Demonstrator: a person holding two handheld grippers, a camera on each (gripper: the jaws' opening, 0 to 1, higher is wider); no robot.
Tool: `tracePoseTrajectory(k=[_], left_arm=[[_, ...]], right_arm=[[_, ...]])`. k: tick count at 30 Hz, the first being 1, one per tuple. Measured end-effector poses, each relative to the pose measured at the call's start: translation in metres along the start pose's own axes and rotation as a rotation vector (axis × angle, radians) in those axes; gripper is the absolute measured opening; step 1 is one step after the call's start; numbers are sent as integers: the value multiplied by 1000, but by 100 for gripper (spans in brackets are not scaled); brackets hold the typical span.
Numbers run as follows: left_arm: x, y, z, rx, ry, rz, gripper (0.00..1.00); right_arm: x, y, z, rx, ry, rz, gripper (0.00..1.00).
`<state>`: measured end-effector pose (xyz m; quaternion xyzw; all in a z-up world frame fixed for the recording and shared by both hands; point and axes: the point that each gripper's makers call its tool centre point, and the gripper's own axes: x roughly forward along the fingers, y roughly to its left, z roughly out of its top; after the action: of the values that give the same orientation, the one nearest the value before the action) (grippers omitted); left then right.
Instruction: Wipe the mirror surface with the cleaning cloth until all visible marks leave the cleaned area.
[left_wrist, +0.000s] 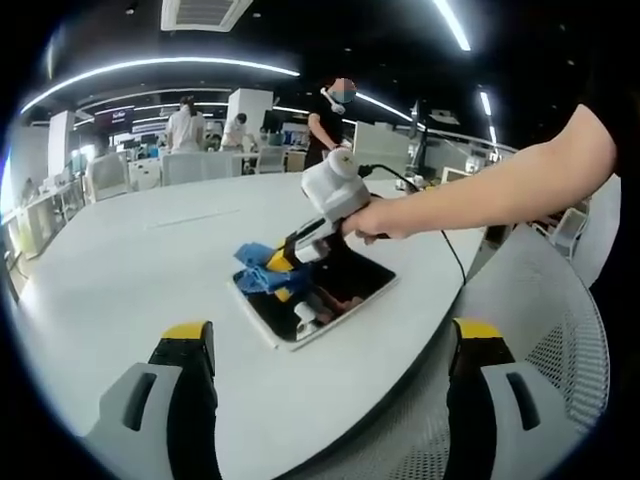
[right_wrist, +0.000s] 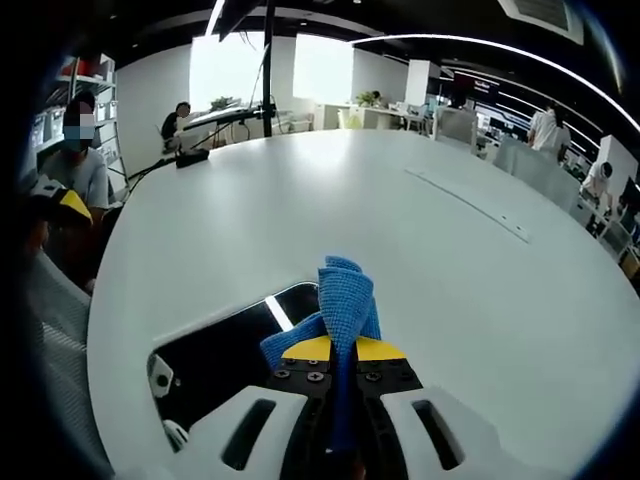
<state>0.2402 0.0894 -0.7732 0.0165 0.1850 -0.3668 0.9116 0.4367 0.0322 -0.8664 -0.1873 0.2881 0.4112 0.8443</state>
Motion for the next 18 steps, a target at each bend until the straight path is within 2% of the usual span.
tracePoseTrajectory(k=[7,18], left_arm=[[0,-1,-1,-5,5,-1,96],[-1,2,-2,-18,10,16,96]], right_arm=[[-1,2,-1,31,-15,0,0],[-5,11,-3,22,-7,27,0]])
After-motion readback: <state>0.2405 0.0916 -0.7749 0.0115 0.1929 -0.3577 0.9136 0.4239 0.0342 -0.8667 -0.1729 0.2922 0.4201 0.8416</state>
